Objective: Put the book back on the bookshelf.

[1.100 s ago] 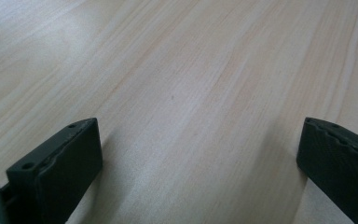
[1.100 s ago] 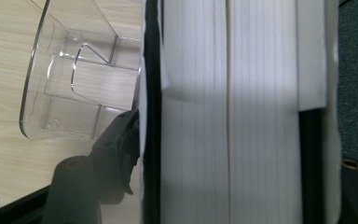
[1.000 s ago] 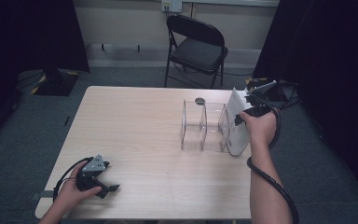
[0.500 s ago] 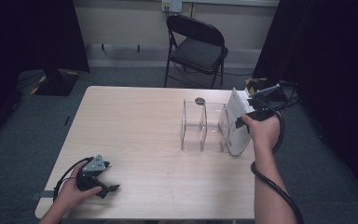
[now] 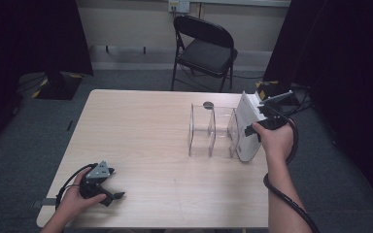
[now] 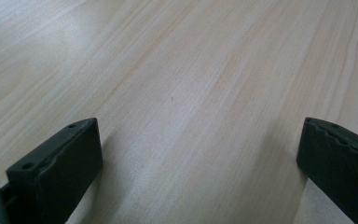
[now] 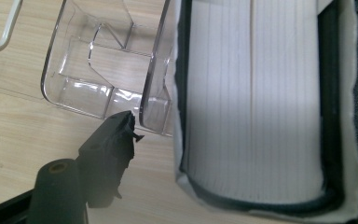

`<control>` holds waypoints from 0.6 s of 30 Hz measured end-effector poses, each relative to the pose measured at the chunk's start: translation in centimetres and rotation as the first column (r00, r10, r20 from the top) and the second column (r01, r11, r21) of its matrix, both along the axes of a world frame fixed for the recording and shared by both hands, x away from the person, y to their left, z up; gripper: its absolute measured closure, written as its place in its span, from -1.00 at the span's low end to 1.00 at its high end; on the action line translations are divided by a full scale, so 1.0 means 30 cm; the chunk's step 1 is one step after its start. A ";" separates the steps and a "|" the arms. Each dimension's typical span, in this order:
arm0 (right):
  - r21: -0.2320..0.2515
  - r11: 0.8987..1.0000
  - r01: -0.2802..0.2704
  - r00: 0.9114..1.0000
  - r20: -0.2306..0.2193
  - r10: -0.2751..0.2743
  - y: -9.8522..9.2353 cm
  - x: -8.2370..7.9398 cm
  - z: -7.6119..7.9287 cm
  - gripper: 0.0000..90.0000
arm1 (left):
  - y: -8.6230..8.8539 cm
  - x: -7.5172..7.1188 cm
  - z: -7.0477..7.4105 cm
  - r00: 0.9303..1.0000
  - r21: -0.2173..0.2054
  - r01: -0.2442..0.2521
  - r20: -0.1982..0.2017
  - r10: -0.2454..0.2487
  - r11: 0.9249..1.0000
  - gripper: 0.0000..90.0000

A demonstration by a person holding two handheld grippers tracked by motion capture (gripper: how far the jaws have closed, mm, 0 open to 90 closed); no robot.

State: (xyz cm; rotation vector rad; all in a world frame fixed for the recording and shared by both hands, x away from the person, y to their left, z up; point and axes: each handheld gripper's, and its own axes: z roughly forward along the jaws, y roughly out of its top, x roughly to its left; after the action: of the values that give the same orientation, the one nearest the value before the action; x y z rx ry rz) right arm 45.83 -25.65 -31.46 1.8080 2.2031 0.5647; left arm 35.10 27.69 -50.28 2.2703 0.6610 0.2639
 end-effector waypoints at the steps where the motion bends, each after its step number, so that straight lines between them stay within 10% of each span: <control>1: 0.000 1.000 0.003 1.000 0.004 -0.003 0.001 -0.003 0.000 -0.44 | 0.000 0.000 0.000 1.000 0.000 0.000 0.000 0.000 1.000 -1.00; 18: -0.008 1.000 -0.012 1.000 0.005 0.012 -0.007 -0.051 -0.006 -0.47 | 0.000 0.000 0.000 1.000 0.000 0.001 0.000 -0.001 1.000 -1.00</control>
State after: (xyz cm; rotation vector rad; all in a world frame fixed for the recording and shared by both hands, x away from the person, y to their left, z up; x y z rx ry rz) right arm 44.29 -25.84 -31.65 1.7882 2.2114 0.5612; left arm 35.10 27.68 -50.28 2.2704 0.6606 0.2631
